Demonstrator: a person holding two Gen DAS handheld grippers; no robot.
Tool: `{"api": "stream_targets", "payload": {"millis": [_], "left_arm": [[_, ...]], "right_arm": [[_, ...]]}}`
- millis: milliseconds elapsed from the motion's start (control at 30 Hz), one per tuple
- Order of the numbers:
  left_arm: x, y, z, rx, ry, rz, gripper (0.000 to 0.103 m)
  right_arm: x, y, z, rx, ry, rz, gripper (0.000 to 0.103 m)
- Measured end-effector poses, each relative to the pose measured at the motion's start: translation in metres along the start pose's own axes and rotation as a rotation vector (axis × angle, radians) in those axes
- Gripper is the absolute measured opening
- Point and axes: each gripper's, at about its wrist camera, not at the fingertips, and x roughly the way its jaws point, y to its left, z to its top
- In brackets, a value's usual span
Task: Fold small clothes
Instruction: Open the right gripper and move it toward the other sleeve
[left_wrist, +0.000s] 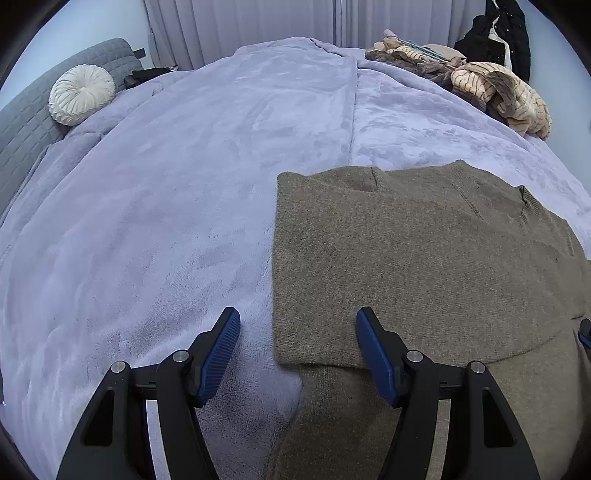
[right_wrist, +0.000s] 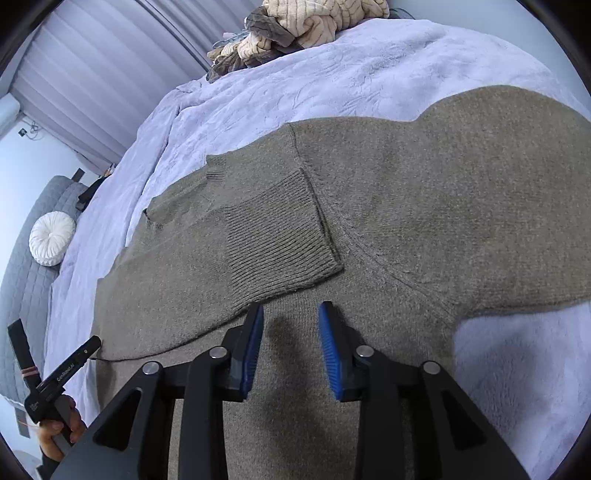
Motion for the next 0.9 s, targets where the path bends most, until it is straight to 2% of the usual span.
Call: {"api": "stream_targets", "payload": {"millis": [133, 367, 767, 800, 833, 900], "left_arm": [[-0.001, -0.003, 0.000, 0.014, 0.001, 0.019, 0.067], [-0.005, -0.006, -0.001, 0.019, -0.002, 0.023, 0.067], [-0.026, -0.024, -0.003, 0.055, -0.021, 0.031, 0.067], [-0.028, -0.027, -0.004, 0.059, -0.021, 0.027, 0.077], [-0.032, -0.031, -0.006, 0.065, -0.026, 0.023, 0.092], [-0.039, -0.039, -0.009, 0.084, -0.050, 0.019, 0.093]], "right_arm": [[-0.004, 0.003, -0.002, -0.006, -0.002, 0.001, 0.043], [-0.010, 0.002, -0.004, -0.005, 0.000, 0.011, 0.045], [-0.026, -0.008, -0.010, 0.041, -0.013, 0.059, 0.058], [-0.028, -0.009, -0.010, 0.047, -0.014, 0.065, 0.058], [-0.030, -0.011, -0.012, 0.056, -0.015, 0.073, 0.059], [-0.035, -0.016, -0.014, 0.070, -0.017, 0.086, 0.066]]}}
